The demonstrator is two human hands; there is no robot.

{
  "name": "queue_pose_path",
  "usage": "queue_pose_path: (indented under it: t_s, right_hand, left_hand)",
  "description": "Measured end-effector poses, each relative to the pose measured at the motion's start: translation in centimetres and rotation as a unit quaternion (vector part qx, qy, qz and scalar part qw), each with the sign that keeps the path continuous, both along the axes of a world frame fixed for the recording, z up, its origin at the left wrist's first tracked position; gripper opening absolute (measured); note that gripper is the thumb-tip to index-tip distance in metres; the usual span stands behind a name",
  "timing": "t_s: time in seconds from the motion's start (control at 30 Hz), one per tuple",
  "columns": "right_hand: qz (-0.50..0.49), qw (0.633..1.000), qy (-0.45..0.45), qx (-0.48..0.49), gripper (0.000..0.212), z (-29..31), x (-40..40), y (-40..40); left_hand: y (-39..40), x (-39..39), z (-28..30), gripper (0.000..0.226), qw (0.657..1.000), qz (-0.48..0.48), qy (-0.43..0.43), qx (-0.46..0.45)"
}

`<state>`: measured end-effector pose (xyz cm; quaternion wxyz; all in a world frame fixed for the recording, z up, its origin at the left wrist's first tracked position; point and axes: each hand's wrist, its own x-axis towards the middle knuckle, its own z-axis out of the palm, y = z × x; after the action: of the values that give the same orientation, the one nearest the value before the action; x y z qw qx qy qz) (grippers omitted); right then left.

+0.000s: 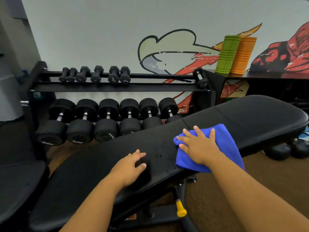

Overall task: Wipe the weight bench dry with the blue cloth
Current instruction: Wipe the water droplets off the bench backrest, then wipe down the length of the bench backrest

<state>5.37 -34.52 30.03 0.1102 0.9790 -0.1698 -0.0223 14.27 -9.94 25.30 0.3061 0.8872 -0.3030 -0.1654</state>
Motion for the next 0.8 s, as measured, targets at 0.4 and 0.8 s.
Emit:
queue_pose_path:
  t_s: [0.4,0.8]
  right_hand:
    - [-0.083,0.987,-0.135,-0.041,0.040,0.0,-0.5,1.1]
    - [-0.086,0.822,-0.374,0.421,0.044,3.8,-2.4,-0.5]
  left_hand:
    - [-0.3,-0.6,-0.9,0.056,0.993,-0.012,-0.020,0.114]
    - [-13.8,-7.1,5.4,0.036,0.950,-0.045,0.053,-0.305]
